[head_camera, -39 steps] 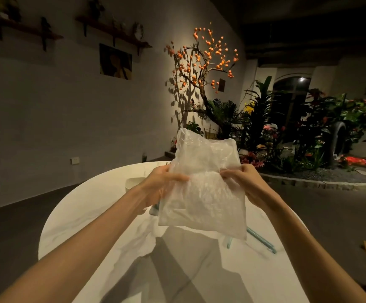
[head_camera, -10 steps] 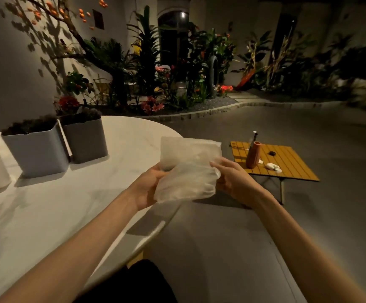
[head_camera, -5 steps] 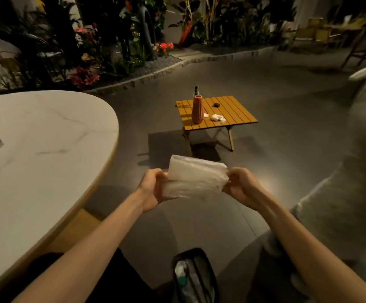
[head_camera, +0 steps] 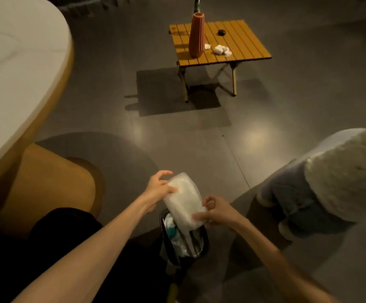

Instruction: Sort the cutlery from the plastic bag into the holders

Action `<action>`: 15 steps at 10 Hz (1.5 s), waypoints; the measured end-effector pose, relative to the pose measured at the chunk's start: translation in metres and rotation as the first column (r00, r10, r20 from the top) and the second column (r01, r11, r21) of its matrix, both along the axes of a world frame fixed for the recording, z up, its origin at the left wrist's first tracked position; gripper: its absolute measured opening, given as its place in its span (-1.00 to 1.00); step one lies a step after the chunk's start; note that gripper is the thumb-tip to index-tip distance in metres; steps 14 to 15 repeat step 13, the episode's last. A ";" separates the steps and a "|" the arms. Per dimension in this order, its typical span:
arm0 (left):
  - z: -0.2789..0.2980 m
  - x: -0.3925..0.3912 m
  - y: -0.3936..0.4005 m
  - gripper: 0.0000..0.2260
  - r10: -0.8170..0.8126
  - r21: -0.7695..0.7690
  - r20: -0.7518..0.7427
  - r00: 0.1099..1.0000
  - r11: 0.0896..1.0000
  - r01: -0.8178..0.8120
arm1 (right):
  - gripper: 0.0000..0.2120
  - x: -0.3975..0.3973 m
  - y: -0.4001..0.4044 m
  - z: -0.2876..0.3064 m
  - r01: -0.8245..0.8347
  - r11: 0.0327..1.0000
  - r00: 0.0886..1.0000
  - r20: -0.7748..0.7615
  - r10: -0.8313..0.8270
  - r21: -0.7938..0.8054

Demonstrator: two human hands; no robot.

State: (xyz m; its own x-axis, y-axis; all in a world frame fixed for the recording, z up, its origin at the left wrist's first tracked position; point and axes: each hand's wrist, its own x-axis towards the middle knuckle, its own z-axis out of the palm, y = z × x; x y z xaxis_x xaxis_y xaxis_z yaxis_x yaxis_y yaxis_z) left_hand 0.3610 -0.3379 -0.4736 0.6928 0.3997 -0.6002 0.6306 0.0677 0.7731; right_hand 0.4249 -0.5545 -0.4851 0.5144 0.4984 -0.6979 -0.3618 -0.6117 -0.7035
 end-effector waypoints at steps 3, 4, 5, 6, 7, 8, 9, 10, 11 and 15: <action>-0.099 -0.032 -0.028 -0.37 -0.280 0.160 -0.236 0.930 0.933 0.322 | -0.66 -0.066 0.011 -0.103 0.130 0.980 0.991 0.042 -0.125 -0.148; -0.107 -0.045 -0.030 -0.36 -0.460 0.342 -0.285 0.841 0.771 0.537 | -0.67 -0.079 0.013 -0.116 0.115 0.981 0.991 0.082 -0.103 -0.157; -0.105 -0.049 -0.036 -0.35 -0.455 0.649 -0.422 0.784 0.452 0.612 | -0.67 -0.082 0.017 -0.123 0.058 0.978 0.990 0.140 -0.030 -0.200; -0.103 -0.043 -0.040 -0.60 -0.517 0.675 -0.453 0.727 0.334 0.658 | -0.70 -0.085 0.015 -0.125 0.038 0.971 0.991 0.136 -0.006 -0.235; -0.110 -0.039 -0.045 -0.71 -0.606 0.505 -0.502 0.617 0.374 0.778 | -0.72 -0.086 0.014 -0.122 -0.028 0.960 0.995 0.088 0.054 -0.280; -0.126 -0.045 -0.049 -0.68 -0.656 0.409 -0.467 0.593 0.434 0.803 | -0.62 -0.083 0.015 -0.125 -0.277 0.826 0.852 0.272 0.447 -0.491; -0.139 -0.049 -0.050 -0.61 -0.685 0.274 -0.449 0.574 0.506 0.818 | -0.62 -0.083 0.021 -0.129 -0.311 0.778 0.683 0.441 0.583 -0.546; -0.143 -0.051 -0.049 -0.55 -0.723 0.159 -0.465 0.511 0.500 0.851 | -0.53 -0.082 0.024 -0.143 -0.448 0.773 0.661 0.416 0.624 -0.448; -0.141 -0.052 -0.045 -0.51 -0.725 0.122 -0.416 0.549 0.554 0.824 | -0.51 -0.072 0.022 -0.142 -0.545 0.719 0.677 0.280 0.681 -0.431; -0.099 -0.036 -0.018 -0.58 -0.621 0.252 -0.296 0.726 0.682 0.687 | -0.55 -0.044 0.033 -0.112 -0.406 0.852 0.794 0.333 0.508 -0.330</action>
